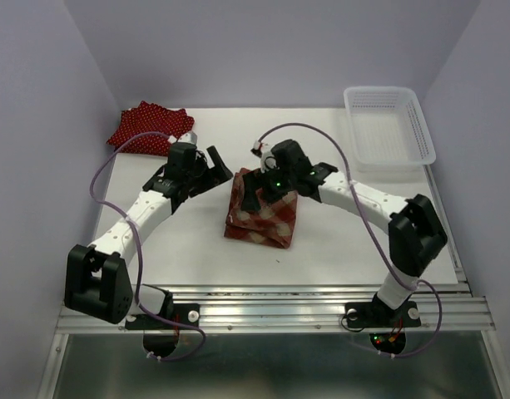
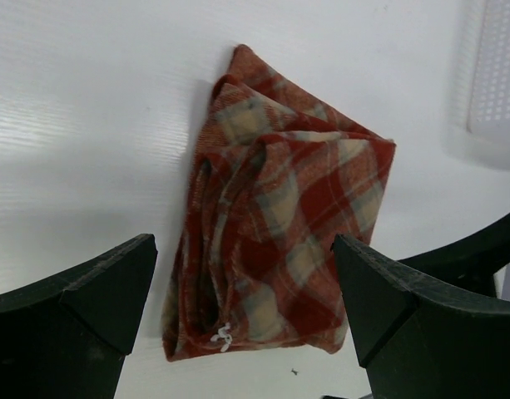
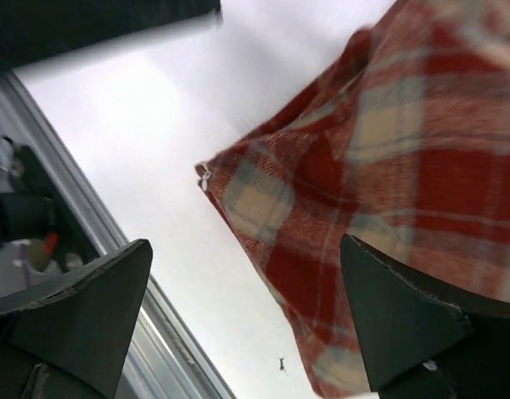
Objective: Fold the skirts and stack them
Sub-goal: Fold the skirt
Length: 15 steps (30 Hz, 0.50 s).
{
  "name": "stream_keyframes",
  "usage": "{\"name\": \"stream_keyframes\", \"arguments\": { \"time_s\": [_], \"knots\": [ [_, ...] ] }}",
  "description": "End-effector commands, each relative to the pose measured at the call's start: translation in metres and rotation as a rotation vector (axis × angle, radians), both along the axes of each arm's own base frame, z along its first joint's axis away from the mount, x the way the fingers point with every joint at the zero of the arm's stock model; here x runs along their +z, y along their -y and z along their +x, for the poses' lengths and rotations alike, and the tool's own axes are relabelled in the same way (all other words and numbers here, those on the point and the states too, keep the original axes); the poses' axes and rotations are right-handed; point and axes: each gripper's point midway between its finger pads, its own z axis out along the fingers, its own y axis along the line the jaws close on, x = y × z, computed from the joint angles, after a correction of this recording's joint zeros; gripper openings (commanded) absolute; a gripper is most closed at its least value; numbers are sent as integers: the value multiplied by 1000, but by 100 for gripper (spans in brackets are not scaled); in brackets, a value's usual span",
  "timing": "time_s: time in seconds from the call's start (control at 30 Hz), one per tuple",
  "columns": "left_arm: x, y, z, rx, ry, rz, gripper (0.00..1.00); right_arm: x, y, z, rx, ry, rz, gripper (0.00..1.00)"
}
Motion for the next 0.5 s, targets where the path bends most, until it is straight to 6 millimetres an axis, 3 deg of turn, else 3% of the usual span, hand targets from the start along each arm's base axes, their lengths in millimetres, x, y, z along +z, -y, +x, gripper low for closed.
{"name": "stream_keyframes", "arguments": {
  "time_s": [0.0, 0.03, 0.07, 0.13, 0.17, 0.23, 0.33, 0.43, 0.47],
  "knots": [
    [34, 40, 1, -122, 103, -92, 99, 99, 55, 56, -210, 93, 203, 100],
    [34, 47, 0, -139, 105, -104, 99, 102, 57, 52, -214, 94, 210, 100],
    [34, 52, 0, -150, 106, -116, 99, 105, 82, 69, -277, 103, 222, 100],
    [33, 71, -6, -202, 106, -144, 99, 105, 114, 84, -360, 120, 216, 100],
    [32, 80, -9, -228, 103, -153, 99, 104, 144, 104, -454, 137, 202, 100],
    [30, 104, -16, -305, 99, -178, 99, 104, 163, 120, -499, 151, 204, 100],
    [19, 131, -34, -417, 62, -191, 99, 104, 157, 133, -457, 113, 257, 100],
    [2, 140, -52, -482, 29, -179, 99, 117, 127, 129, -295, 56, 405, 100],
    [-3, 145, -60, -506, 18, -172, 99, 113, 116, 121, -224, -2, 455, 100]
  ]
}}
